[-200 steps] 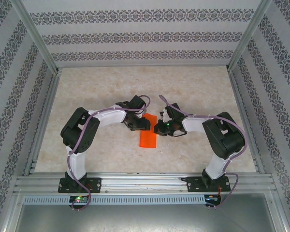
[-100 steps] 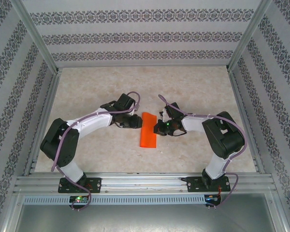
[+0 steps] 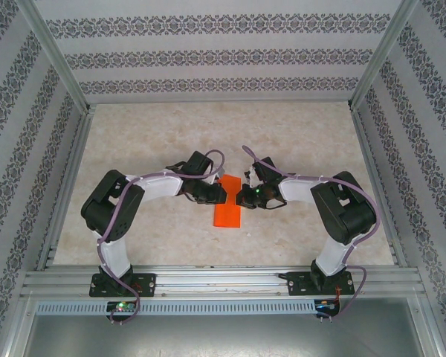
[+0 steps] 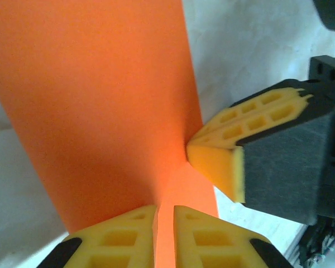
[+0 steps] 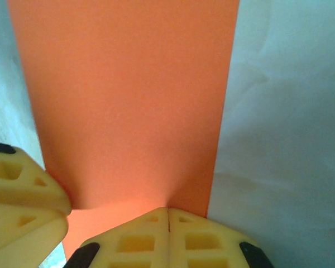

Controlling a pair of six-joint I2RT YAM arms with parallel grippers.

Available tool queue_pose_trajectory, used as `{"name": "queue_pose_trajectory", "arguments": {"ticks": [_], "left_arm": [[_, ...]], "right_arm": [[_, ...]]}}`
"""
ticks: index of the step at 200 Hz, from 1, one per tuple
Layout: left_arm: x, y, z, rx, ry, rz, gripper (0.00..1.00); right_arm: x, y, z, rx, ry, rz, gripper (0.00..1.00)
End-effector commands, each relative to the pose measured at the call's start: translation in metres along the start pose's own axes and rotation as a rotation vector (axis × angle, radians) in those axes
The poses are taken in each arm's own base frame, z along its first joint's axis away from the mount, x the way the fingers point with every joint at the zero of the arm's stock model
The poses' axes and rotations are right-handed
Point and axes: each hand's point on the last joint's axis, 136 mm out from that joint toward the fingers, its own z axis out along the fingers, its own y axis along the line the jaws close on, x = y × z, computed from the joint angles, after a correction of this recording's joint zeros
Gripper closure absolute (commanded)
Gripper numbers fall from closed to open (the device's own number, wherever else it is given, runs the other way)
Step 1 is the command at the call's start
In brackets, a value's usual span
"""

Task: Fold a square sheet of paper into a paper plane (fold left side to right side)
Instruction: First fold the square sheet of paper in half at the center of the table.

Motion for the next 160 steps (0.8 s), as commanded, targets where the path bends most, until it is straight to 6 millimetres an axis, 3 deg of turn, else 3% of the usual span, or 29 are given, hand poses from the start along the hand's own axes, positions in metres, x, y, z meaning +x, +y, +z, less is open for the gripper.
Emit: {"name": "queue_pose_trajectory", "arguments": {"ticks": [1,58,107,131,160], "left_arm": [[0.001,0.017,0.006,-0.044,-0.013,0.015,0.84],[0.014,0.05,0.006,-0.098,-0.02,-0.054,0.86],[0.027,0.07,-0.006,-0.118,-0.031,-0.094,0.89],[0.025,0.063,-0.019,-0.108,-0.055,-0.059,0.92],[0.012,0.034,-0.035,-0.029,-0.109,0.004,0.94]], "right_arm": [[0.029,-0.059,0.009,0.234,0.074,0.062,1.0],[0.032,-0.067,0.008,0.28,0.091,0.055,1.0],[0.034,-0.074,0.007,0.306,0.098,0.055,1.0],[0.033,-0.071,0.006,0.298,0.093,0.049,1.0],[0.031,-0.066,0.005,0.284,0.089,0.042,1.0]]}}
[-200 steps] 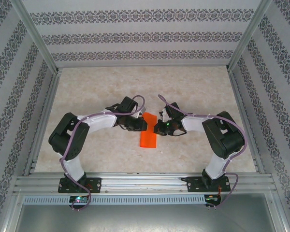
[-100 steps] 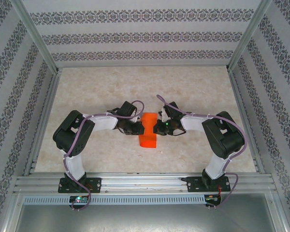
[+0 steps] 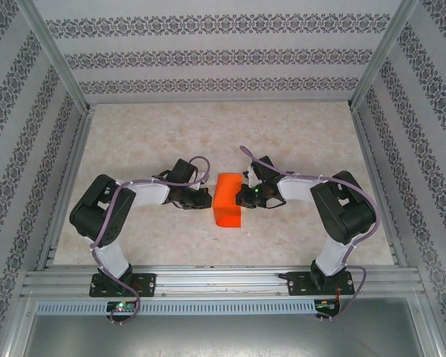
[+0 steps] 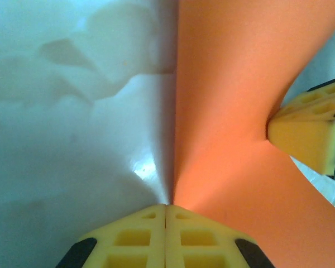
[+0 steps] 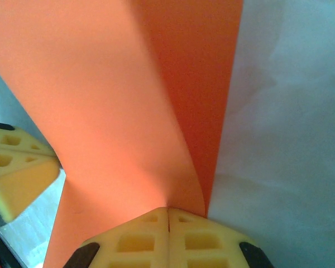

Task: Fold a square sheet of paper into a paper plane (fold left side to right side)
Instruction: First fold the square sheet of paper in half at the center of the table, then hold the square sheet of paper at the center of the table.

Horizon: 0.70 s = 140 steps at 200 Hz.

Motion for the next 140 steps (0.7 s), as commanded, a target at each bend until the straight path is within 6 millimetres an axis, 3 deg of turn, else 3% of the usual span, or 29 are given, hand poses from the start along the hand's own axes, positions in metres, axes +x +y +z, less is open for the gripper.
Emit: {"name": "queue_pose_trajectory", "arguments": {"ticks": [1,31,51,77,140], "left_arm": [[-0.007,-0.012,-0.016,0.021,-0.034,0.049,0.94],[-0.01,-0.044,-0.011,0.118,-0.02,0.103,0.95],[-0.01,-0.053,0.002,0.135,0.001,0.111,0.95],[-0.011,-0.049,0.016,0.128,0.015,0.097,0.96],[-0.003,-0.031,0.03,0.074,0.053,0.071,0.96]], "right_arm": [[0.033,-0.064,0.008,0.252,0.085,0.08,1.0],[0.033,-0.063,0.008,0.249,0.084,0.08,1.0],[0.033,-0.063,0.008,0.249,0.085,0.079,1.0],[0.034,-0.063,0.009,0.249,0.089,0.077,1.0],[0.034,-0.059,0.009,0.239,0.091,0.068,1.0]]}}
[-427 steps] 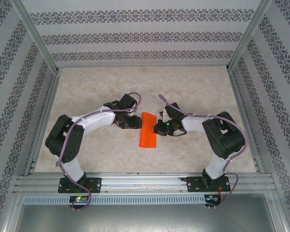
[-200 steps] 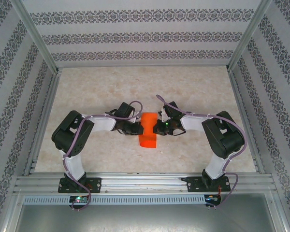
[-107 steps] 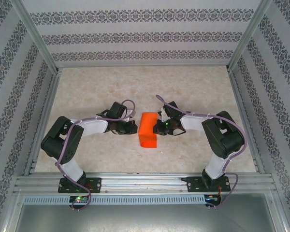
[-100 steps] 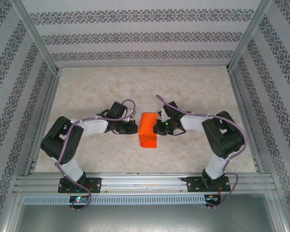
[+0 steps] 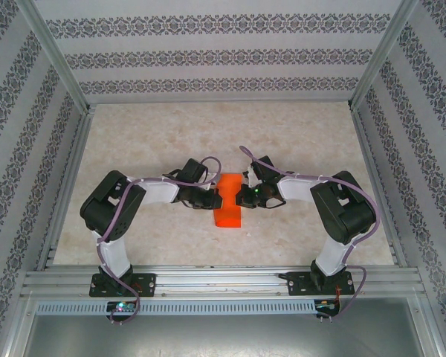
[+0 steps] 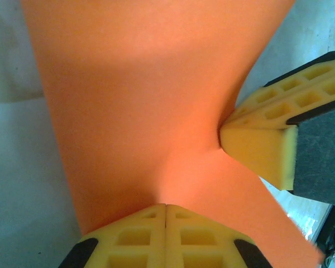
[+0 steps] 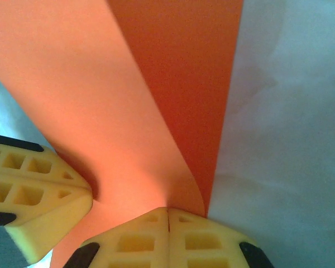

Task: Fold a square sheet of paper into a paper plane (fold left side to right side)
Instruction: Hold the square sheet of paper at the center of the table.

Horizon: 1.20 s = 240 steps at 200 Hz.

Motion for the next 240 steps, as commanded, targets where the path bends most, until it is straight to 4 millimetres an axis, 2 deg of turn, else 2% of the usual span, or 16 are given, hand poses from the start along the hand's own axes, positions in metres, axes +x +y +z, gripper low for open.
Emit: {"name": "queue_pose_trajectory", "arguments": {"ticks": [1,24,46,108,140,192,240], "left_arm": [[-0.003,0.0,0.004,-0.008,-0.001,0.007,0.96],[0.004,0.008,0.006,-0.032,0.015,-0.007,0.96],[0.01,0.016,0.009,-0.055,0.028,-0.019,0.96],[0.019,0.028,0.014,-0.093,0.054,-0.042,0.96],[0.022,0.033,0.016,-0.116,0.068,-0.048,0.97],[0.021,0.031,0.016,-0.109,0.067,-0.043,0.96],[0.021,0.031,0.015,-0.109,0.069,-0.042,0.96]], "right_arm": [[0.033,-0.059,0.009,0.235,0.09,0.074,1.0],[0.031,-0.054,0.008,0.217,0.087,0.063,1.0],[0.023,-0.041,0.006,0.173,0.064,0.045,1.0],[-0.017,0.024,-0.018,-0.041,-0.082,-0.059,1.0],[-0.028,0.043,-0.02,-0.133,-0.136,-0.078,1.0],[-0.035,0.058,-0.001,-0.172,-0.119,-0.089,1.0],[-0.035,0.051,0.017,-0.142,-0.093,-0.072,1.0]]}}
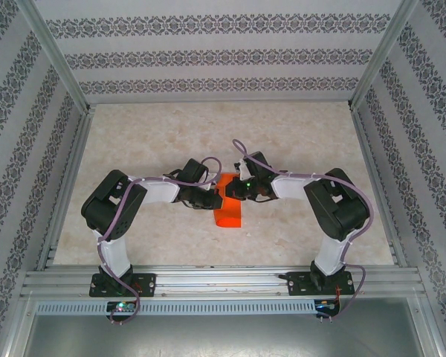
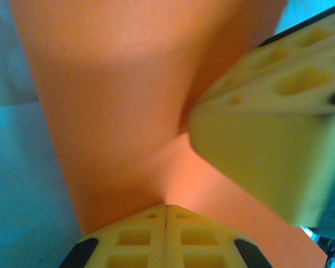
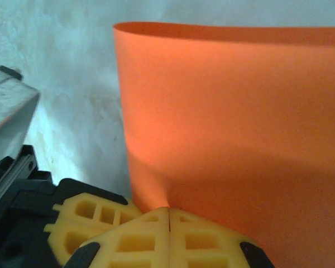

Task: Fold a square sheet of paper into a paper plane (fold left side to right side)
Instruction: Hold the square sheet of paper at the center of the table, then first fold the square sheet of paper in half at the center of the table.

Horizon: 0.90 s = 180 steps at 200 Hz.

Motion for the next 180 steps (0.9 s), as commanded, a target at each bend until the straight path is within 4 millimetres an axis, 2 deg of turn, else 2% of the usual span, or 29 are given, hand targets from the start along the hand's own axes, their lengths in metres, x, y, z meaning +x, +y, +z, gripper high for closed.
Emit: {"name": "queue_pose_trajectory", "arguments": {"ticks": [1,37,81,131,180], "left_arm": [[0.02,0.028,0.013,-0.103,0.065,-0.038,0.96],[0.023,0.028,0.012,-0.105,0.072,-0.041,0.96],[0.036,0.024,0.008,-0.095,0.094,-0.045,0.96],[0.074,0.028,0.004,-0.104,0.145,-0.076,0.96],[0.108,0.031,-0.003,-0.12,0.178,-0.108,0.96]], "right_arm": [[-0.005,0.005,0.007,-0.013,-0.001,-0.004,1.0],[0.001,-0.019,0.015,0.084,0.017,0.03,1.0],[0.011,-0.049,0.015,0.214,0.048,0.07,1.0],[0.014,-0.071,0.013,0.264,0.059,0.118,1.0],[0.013,-0.075,0.012,0.274,0.069,0.112,1.0]]}}
